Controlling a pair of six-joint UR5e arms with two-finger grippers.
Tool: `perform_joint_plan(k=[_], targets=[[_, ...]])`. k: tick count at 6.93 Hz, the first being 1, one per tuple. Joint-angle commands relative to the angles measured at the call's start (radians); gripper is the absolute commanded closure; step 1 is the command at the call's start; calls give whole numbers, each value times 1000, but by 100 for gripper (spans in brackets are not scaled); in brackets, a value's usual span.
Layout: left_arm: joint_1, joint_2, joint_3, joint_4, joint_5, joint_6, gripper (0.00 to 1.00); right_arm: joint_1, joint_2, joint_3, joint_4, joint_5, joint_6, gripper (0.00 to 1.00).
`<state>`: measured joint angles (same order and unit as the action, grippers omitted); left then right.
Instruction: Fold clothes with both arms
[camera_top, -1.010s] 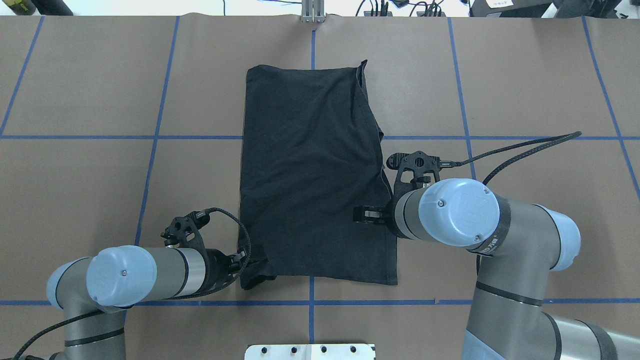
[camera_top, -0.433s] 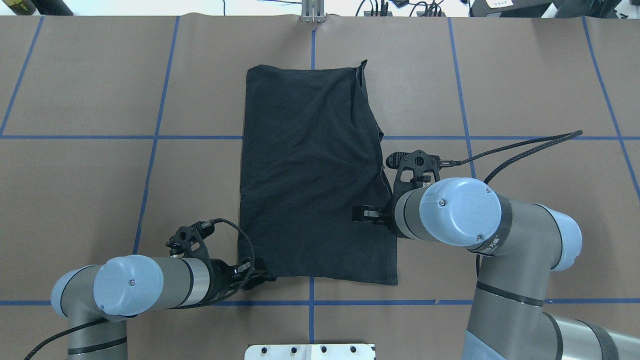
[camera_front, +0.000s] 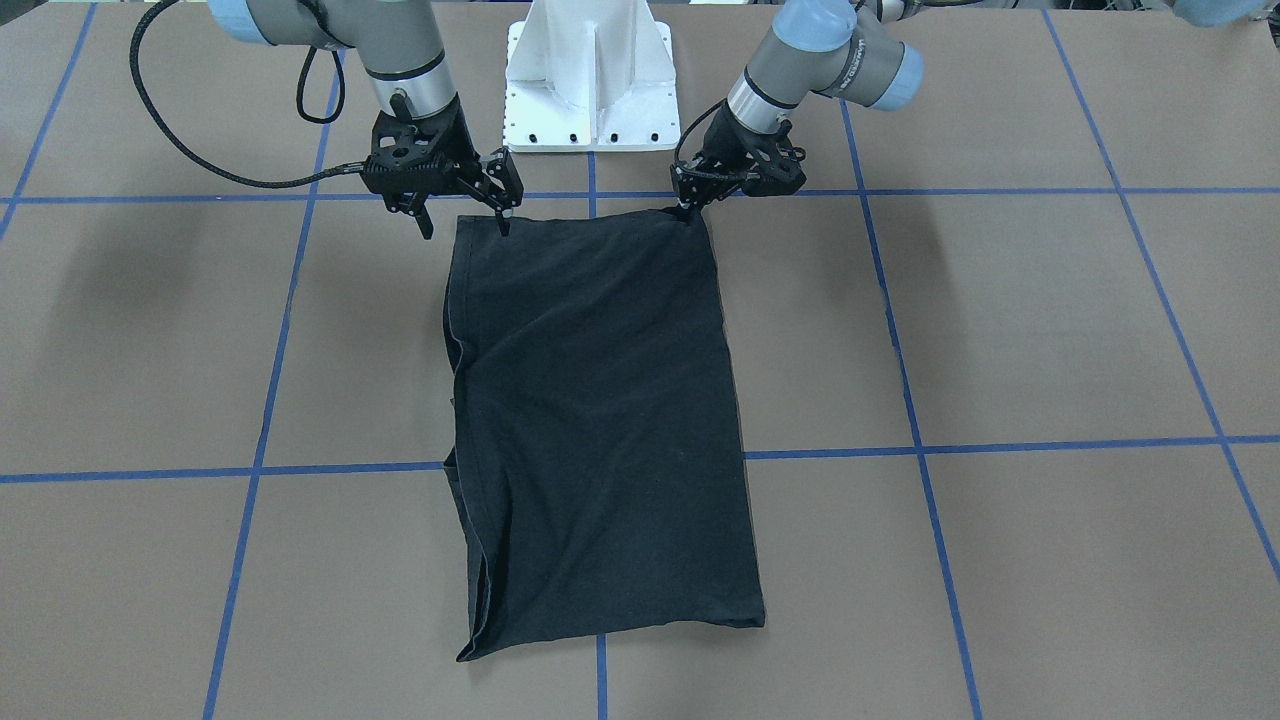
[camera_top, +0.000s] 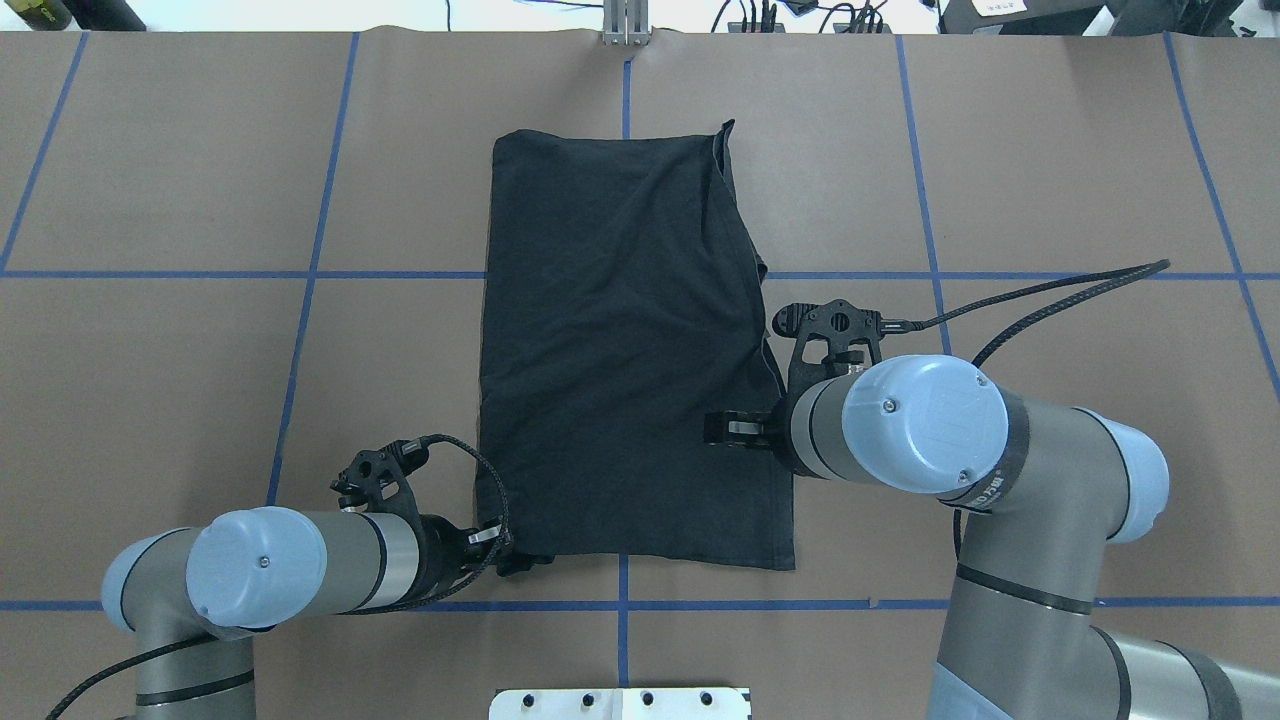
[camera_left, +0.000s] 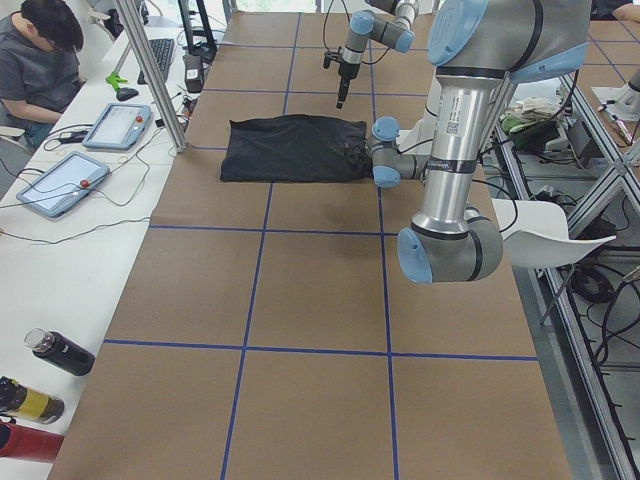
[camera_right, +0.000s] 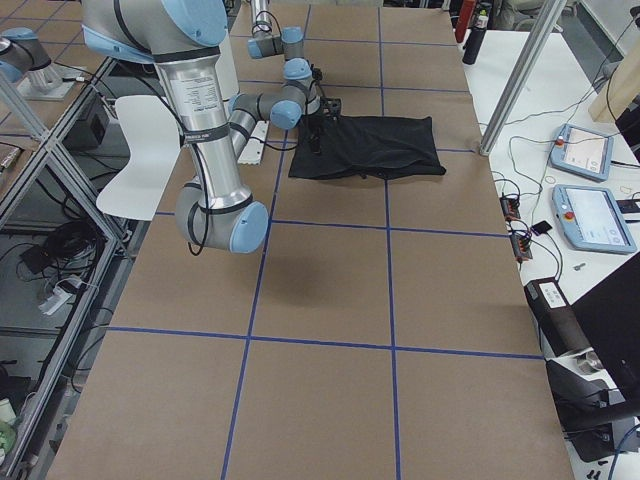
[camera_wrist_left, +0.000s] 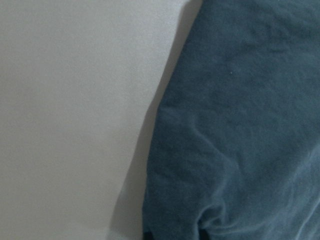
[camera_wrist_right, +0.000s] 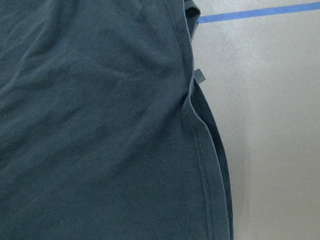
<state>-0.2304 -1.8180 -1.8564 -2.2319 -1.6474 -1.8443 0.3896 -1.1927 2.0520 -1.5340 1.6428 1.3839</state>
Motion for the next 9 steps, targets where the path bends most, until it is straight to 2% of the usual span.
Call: perform_joint_plan(k=[1, 2, 5, 6, 7, 9], targets=[[-12, 0, 0, 0, 0, 8, 65, 0, -1, -1, 0, 0, -5, 0], [-12, 0, 0, 0, 0, 16, 60, 0, -1, -1, 0, 0, -5, 0], [-12, 2, 0, 0, 0, 20, 62, 0, -2, -6, 0, -1, -5, 0], [-12, 2, 0, 0, -2, 20, 85, 0, -2, -6, 0, -3, -5, 0], [-12, 2, -1, 1, -2, 20, 100, -2, -2, -12, 0, -9, -5, 0], [-12, 2, -7, 0, -2, 20, 100, -6, 11, -54, 8, -17, 10, 0]])
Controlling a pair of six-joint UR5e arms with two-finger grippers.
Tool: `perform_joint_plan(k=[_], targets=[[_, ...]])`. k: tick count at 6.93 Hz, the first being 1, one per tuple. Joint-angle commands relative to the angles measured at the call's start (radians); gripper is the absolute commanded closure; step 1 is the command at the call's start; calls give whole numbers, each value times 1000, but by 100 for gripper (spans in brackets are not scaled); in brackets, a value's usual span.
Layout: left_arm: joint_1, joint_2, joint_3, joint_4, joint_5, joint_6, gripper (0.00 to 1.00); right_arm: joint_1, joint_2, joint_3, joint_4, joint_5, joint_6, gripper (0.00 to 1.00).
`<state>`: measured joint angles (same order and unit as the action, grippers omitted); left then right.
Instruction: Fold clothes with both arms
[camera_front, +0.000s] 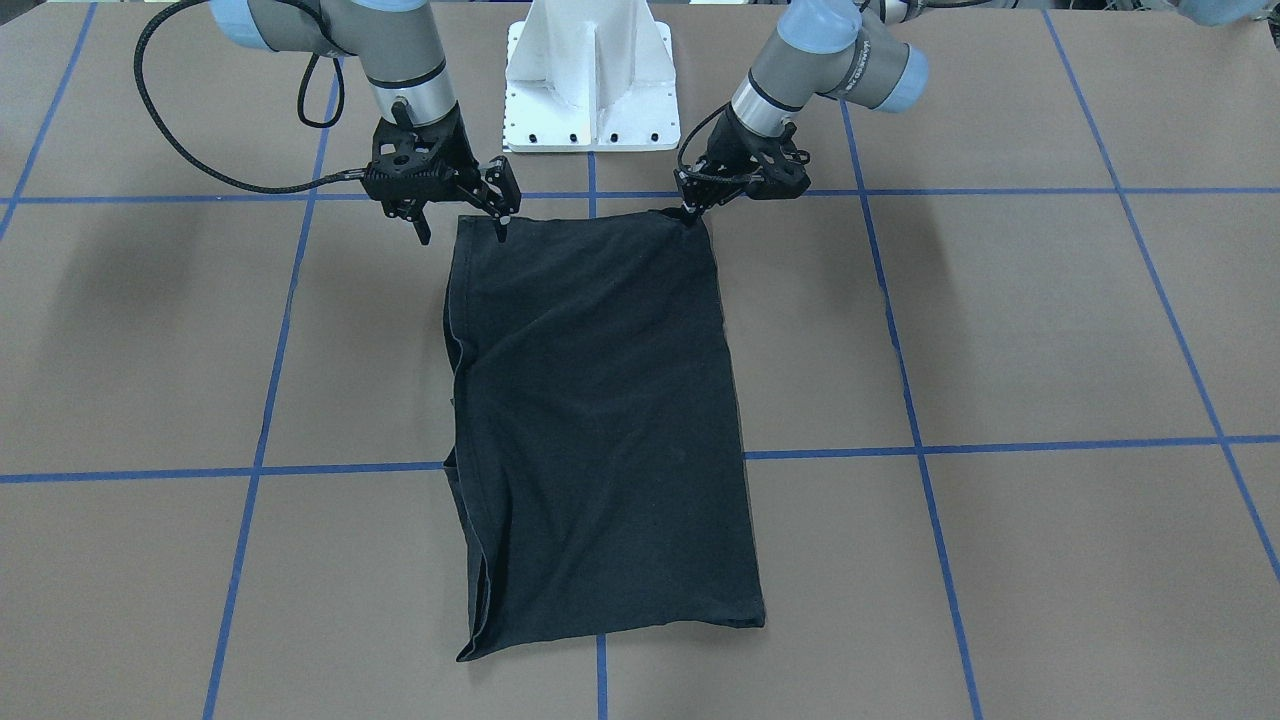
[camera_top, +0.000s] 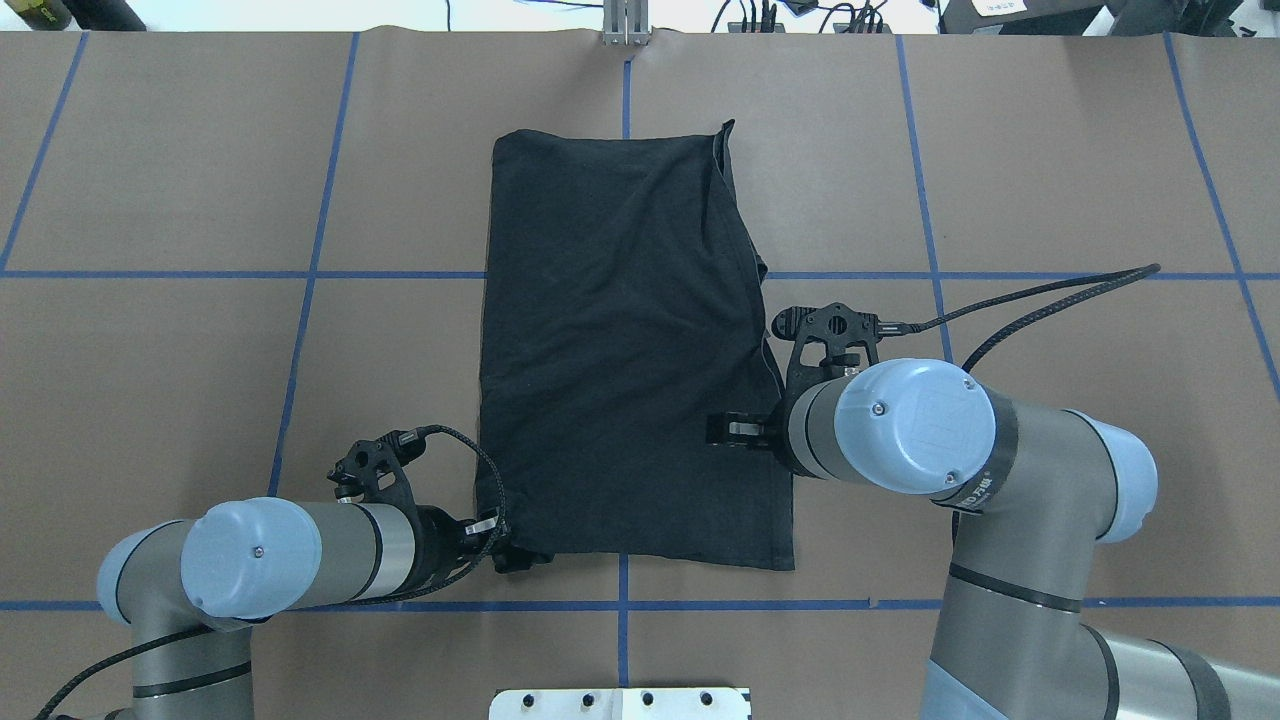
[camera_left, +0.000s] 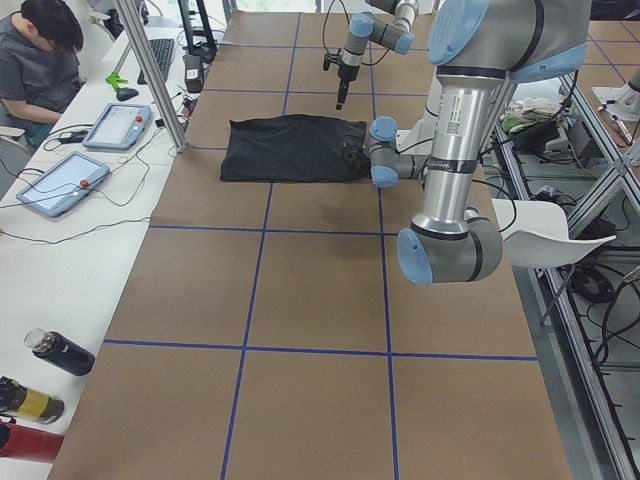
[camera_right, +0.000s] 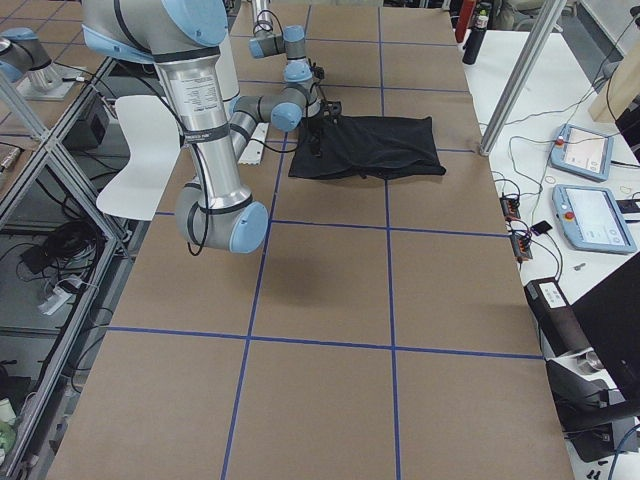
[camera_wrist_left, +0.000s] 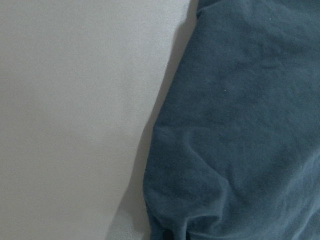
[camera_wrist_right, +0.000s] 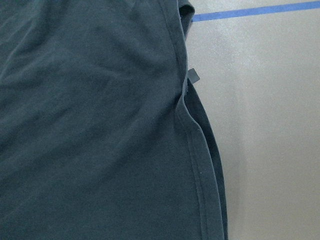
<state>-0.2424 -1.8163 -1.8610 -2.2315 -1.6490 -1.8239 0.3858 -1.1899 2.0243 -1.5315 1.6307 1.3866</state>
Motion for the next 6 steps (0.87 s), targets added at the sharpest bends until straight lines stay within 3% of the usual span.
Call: perform_joint_plan(k=[1, 3, 6], targets=[[0, 0, -6, 0, -2, 0, 100, -4, 12, -68, 26, -46, 3, 0], [0, 0, -9, 0, -5, -2, 100, -2, 6, -160, 137, -61, 5, 0], [0, 2, -10, 0, -6, -2, 100, -4, 9, -185, 136, -103, 8, 5]])
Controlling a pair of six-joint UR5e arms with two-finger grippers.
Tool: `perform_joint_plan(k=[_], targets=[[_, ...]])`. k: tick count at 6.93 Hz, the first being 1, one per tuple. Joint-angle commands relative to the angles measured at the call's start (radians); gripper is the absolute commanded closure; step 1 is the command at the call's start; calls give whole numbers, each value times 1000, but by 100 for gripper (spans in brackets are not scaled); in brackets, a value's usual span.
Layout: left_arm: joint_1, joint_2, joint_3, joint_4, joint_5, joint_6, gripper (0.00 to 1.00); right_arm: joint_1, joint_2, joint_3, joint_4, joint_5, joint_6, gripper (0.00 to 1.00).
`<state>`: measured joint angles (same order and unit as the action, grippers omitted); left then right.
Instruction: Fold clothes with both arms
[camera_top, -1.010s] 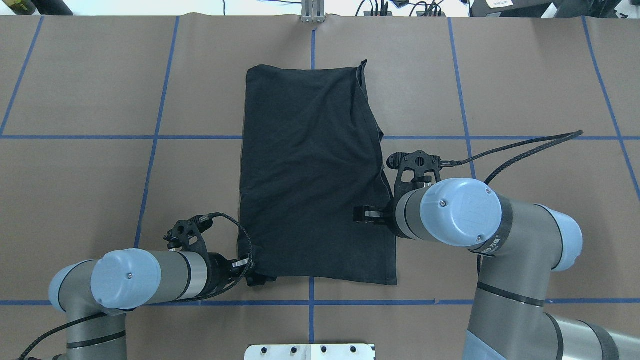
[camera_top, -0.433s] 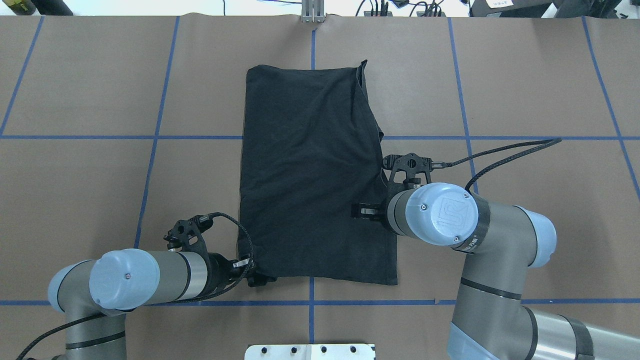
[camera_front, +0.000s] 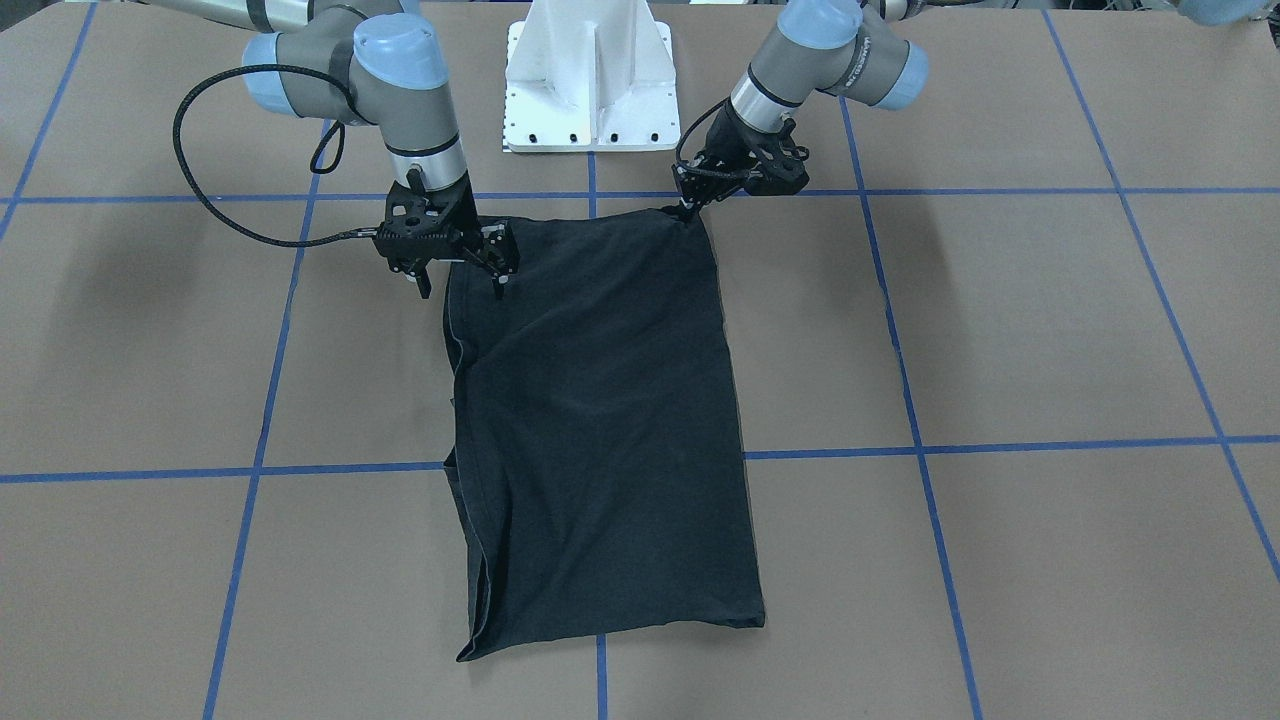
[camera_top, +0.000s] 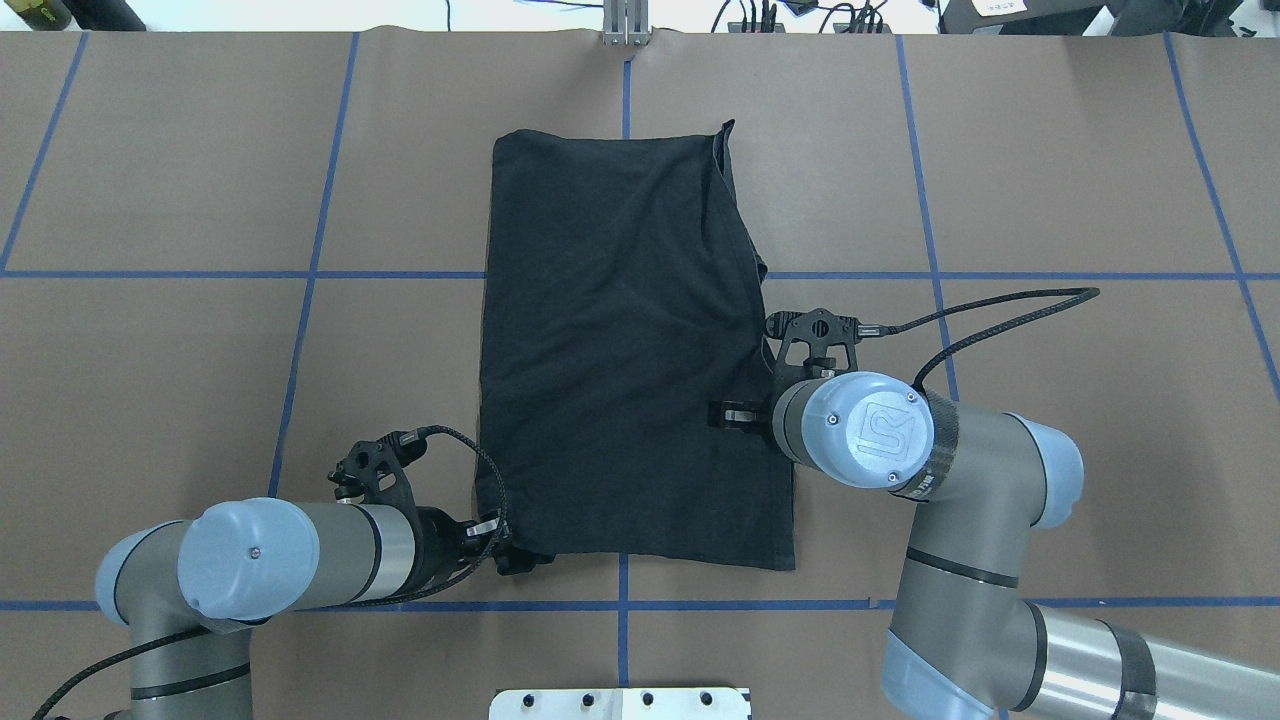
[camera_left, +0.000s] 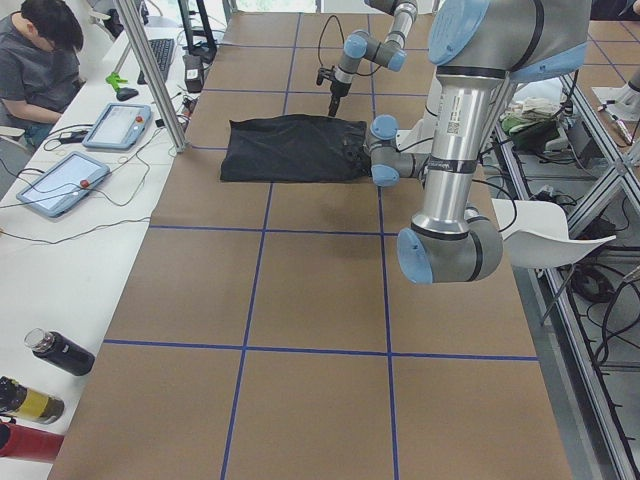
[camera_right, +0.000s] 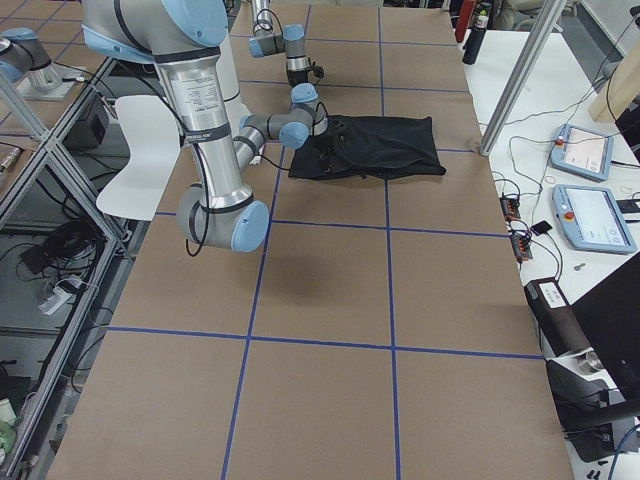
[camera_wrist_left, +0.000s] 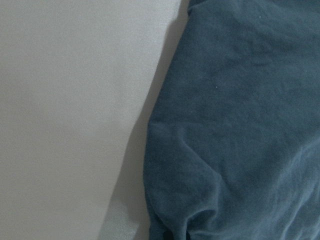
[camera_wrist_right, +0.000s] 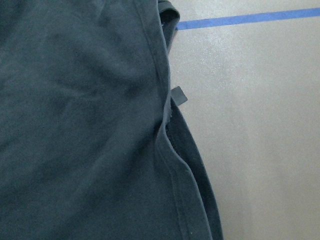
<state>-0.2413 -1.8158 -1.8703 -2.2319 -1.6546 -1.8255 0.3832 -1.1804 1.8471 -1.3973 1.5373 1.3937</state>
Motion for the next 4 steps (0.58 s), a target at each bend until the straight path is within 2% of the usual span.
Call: perform_joint_plan(k=[1, 4], targets=[[0, 1, -1, 0, -2, 2, 100, -6, 4, -20, 1, -23, 2, 8], [-1, 1, -1, 0, -2, 2, 100, -21, 18, -54, 1, -63, 7, 13]])
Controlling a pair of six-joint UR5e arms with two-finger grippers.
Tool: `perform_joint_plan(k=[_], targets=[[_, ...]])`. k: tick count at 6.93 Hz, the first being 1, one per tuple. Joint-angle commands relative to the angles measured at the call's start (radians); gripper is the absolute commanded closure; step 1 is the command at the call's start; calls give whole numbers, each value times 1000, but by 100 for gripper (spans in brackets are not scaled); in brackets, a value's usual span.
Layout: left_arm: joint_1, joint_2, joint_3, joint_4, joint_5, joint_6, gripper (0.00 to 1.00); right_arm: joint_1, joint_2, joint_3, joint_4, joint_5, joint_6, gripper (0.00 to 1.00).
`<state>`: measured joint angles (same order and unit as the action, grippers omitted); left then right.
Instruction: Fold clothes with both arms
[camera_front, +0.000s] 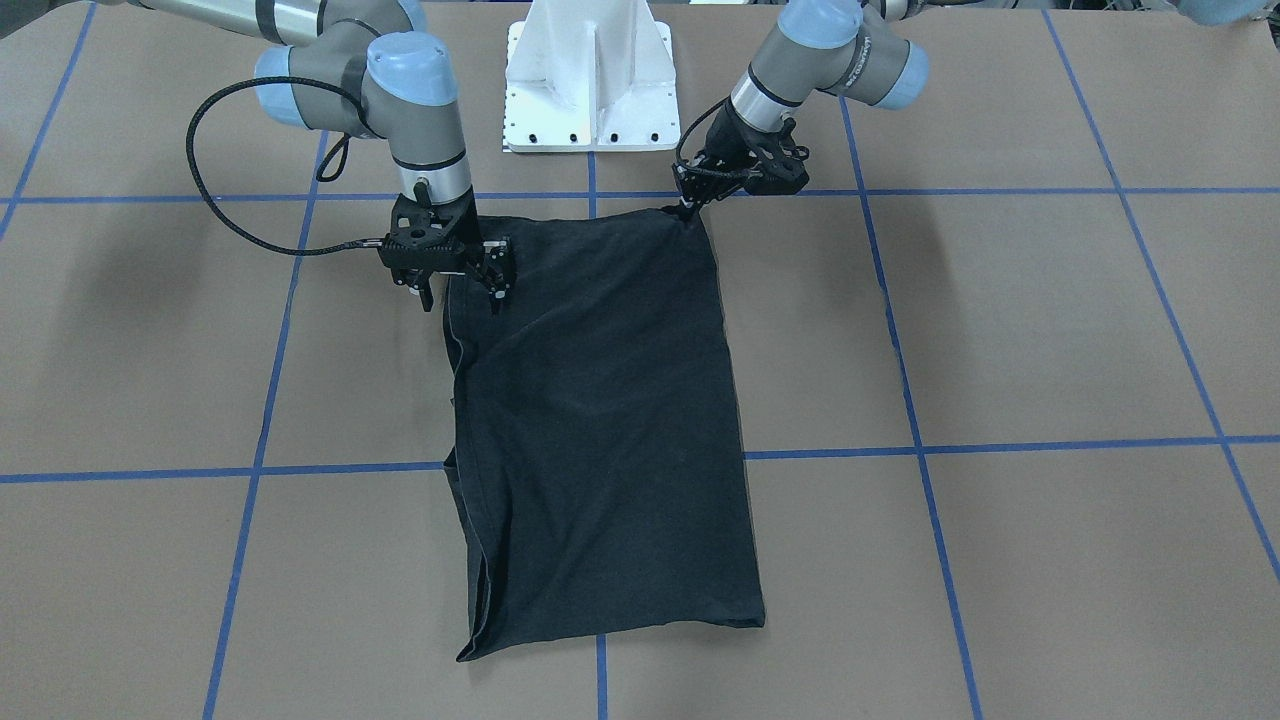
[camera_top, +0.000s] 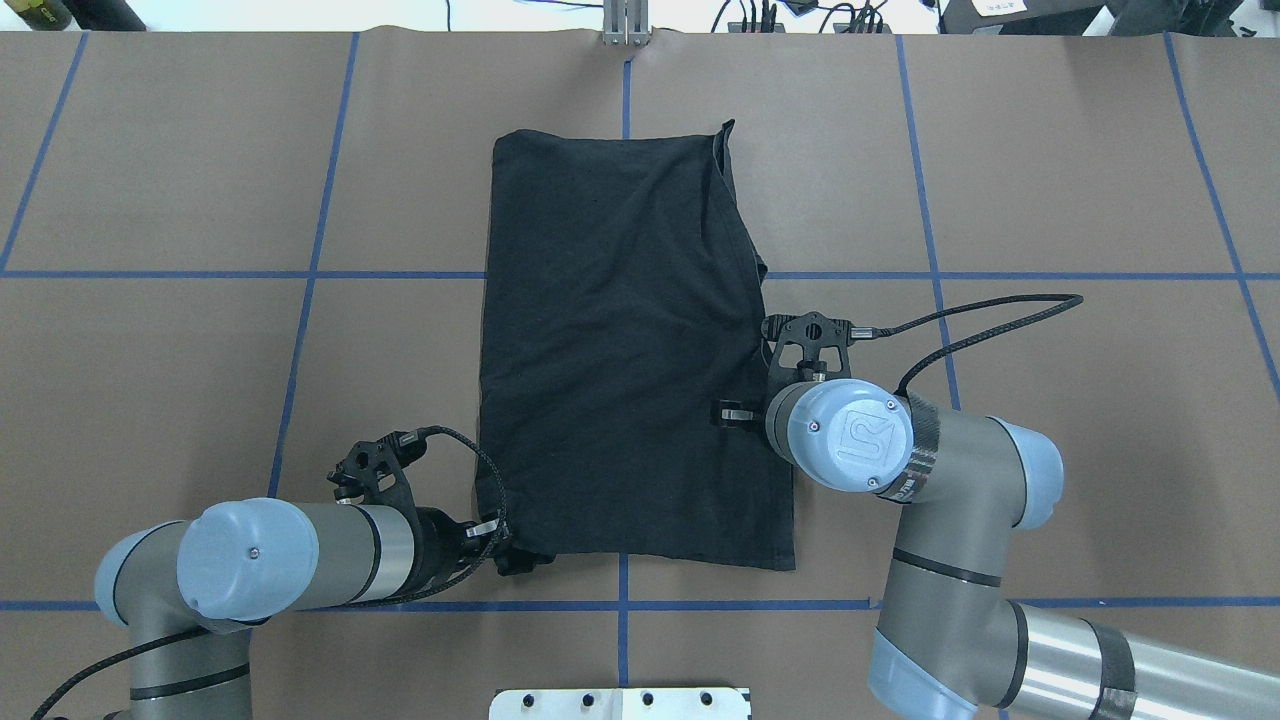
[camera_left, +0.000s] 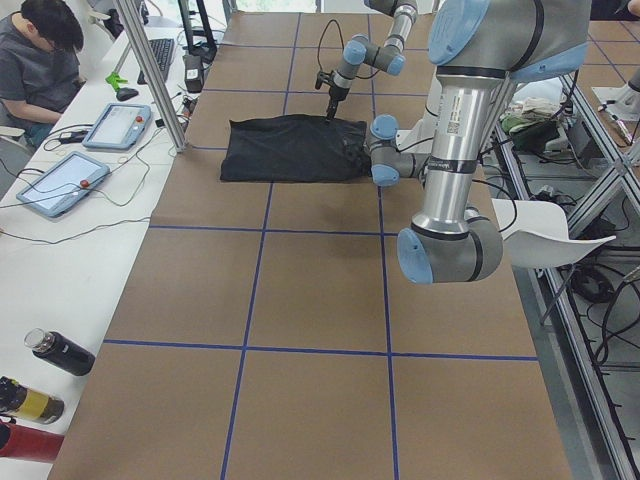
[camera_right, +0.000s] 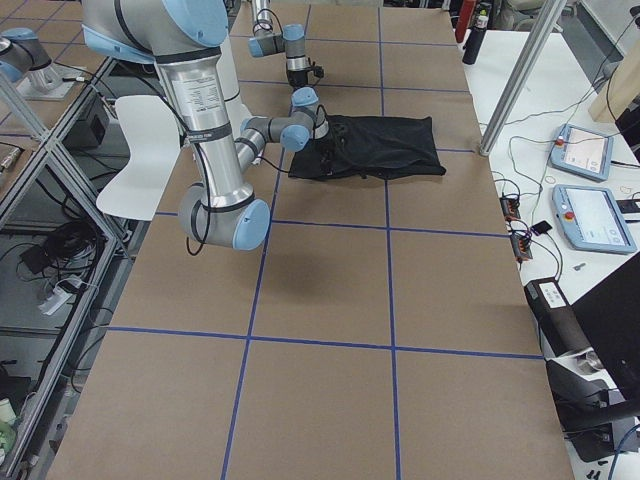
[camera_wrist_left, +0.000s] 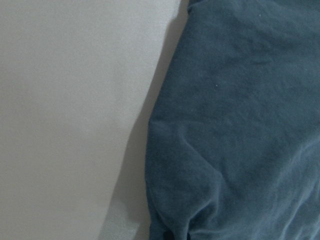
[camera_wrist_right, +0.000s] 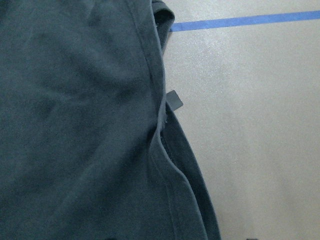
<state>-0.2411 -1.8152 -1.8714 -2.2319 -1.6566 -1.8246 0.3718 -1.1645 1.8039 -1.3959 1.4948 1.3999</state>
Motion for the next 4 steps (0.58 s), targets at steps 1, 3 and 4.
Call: perform_joint_plan(k=[1, 3, 4], targets=[[-1, 1, 0, 0, -2, 1, 100, -10, 3, -9, 0, -21, 2, 21], [-1, 1, 0, 0, -2, 1, 100, -16, 3, -11, 0, -21, 2, 31], [-1, 1, 0, 0, -3, 1, 100, -24, 2, -11, 0, -24, 2, 31]])
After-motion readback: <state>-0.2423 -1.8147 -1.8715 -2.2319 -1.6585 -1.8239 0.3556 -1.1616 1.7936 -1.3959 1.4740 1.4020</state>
